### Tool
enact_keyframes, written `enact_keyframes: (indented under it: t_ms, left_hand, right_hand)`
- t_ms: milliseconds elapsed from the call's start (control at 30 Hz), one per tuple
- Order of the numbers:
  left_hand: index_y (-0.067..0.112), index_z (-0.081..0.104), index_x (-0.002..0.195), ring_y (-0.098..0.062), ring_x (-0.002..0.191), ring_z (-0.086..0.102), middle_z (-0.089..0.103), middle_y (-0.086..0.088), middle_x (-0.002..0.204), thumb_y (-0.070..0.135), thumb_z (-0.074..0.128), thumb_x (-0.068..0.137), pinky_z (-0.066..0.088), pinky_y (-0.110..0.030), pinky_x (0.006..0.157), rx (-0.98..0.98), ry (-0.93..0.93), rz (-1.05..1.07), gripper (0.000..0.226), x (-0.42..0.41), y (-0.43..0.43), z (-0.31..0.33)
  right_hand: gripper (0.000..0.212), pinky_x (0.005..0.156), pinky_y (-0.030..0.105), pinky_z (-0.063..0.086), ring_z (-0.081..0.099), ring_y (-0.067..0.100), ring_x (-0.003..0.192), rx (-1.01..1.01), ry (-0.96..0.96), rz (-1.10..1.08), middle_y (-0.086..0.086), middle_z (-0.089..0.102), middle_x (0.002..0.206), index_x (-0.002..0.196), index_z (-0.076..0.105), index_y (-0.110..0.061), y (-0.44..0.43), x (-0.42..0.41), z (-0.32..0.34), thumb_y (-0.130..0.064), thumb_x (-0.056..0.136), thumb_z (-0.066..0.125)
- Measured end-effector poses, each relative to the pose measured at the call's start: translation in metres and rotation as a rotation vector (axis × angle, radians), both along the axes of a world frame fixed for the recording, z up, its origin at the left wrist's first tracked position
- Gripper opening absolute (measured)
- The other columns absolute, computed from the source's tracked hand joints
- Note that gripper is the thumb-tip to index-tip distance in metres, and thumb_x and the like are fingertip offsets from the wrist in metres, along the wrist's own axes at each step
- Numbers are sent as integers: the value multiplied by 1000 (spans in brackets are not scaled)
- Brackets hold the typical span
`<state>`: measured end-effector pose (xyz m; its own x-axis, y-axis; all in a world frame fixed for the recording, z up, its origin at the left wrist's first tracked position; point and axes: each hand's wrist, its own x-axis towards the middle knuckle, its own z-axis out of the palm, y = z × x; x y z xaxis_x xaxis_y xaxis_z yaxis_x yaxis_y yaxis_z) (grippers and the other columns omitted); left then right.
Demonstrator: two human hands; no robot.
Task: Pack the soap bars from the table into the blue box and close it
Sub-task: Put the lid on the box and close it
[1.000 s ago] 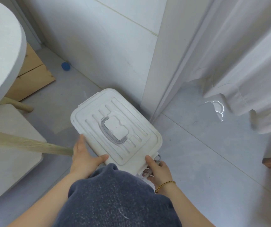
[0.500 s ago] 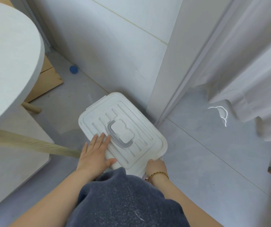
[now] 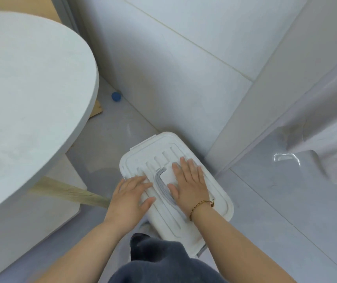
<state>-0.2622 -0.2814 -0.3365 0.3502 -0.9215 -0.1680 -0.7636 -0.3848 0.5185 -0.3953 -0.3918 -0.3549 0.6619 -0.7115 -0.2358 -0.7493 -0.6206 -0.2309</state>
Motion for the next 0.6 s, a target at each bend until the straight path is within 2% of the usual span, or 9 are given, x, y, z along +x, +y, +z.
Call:
enact_keyframes:
  t_ms: [100, 233, 267, 333, 367, 400, 467, 533, 600]
  left_hand:
    - [14, 54, 122, -24, 129, 37, 45, -8, 138, 24, 59, 85, 19, -30, 107, -132, 0, 176, 38, 27, -19, -3]
    - [10, 34, 135, -28, 134, 27, 31, -13, 146, 33, 55, 87, 19, -33, 109, 35, 52, 331, 57, 64, -57, -6]
    - [10, 32, 137, -28, 134, 28, 30, -14, 147, 36, 54, 86, 22, -33, 108, 104, 153, 379, 61, 73, -66, -5]
    - [9, 39, 132, -25, 120, 45, 43, -12, 138, 39, 54, 86, 35, -31, 96, 217, 478, 452, 57, 85, -82, -3]
    - [9, 48, 126, -22, 106, 53, 53, -11, 127, 38, 54, 86, 41, -29, 86, 270, 622, 446, 50, 89, -87, -2]
    - [9, 54, 119, -20, 96, 56, 59, -9, 116, 36, 56, 86, 44, -28, 80, 307, 695, 415, 43, 91, -90, -1]
    - [8, 59, 112, -19, 88, 60, 63, -8, 103, 27, 61, 84, 48, -25, 78, 307, 761, 400, 34, 97, -94, -3]
    - [6, 57, 115, -14, 72, 66, 65, -4, 90, 19, 61, 84, 53, -18, 61, 273, 906, 448, 33, 97, -94, -6]
    - [8, 52, 120, -10, 67, 66, 64, -3, 92, 21, 58, 86, 54, -21, 56, 230, 1042, 536, 37, 95, -95, -10]
  right_hand:
    - [61, 106, 32, -25, -20, 18, 142, -25, 27, 34, 1, -18, 155, 145, -8, -24, -3, 4, -13, -44, 94, 18]
    - [63, 100, 29, -36, -27, 23, 138, -67, 66, 45, 3, -15, 156, 145, -7, -23, -3, 5, -14, -48, 88, 4]
    - [68, 101, 29, -35, -22, 27, 138, -117, 53, 43, 6, -5, 157, 146, 2, -21, -3, 7, -12, -49, 84, 1]
    - [67, 108, 31, -13, 26, 33, 136, -158, 65, 0, 14, 40, 144, 134, 43, -15, 0, 9, -1, -44, 80, 17]
    - [60, 107, 32, -2, 49, 30, 124, -163, 51, -16, 11, 56, 131, 122, 58, -15, 1, 11, 2, -42, 79, 26]
    - [56, 105, 33, 3, 58, 28, 115, -164, 39, -23, 8, 63, 123, 114, 64, -15, 1, 11, 4, -41, 77, 31]
    - [54, 105, 34, 5, 61, 27, 110, -159, 51, -19, 7, 65, 120, 111, 66, -15, 1, 10, 3, -41, 77, 33]
    - [54, 105, 33, 6, 62, 27, 110, -185, 52, -29, 7, 66, 119, 111, 66, -16, 2, 10, 3, -41, 76, 33]
    - [54, 105, 33, 6, 62, 28, 110, -192, 67, -30, 8, 65, 120, 111, 66, -16, 2, 10, 3, -41, 76, 34]
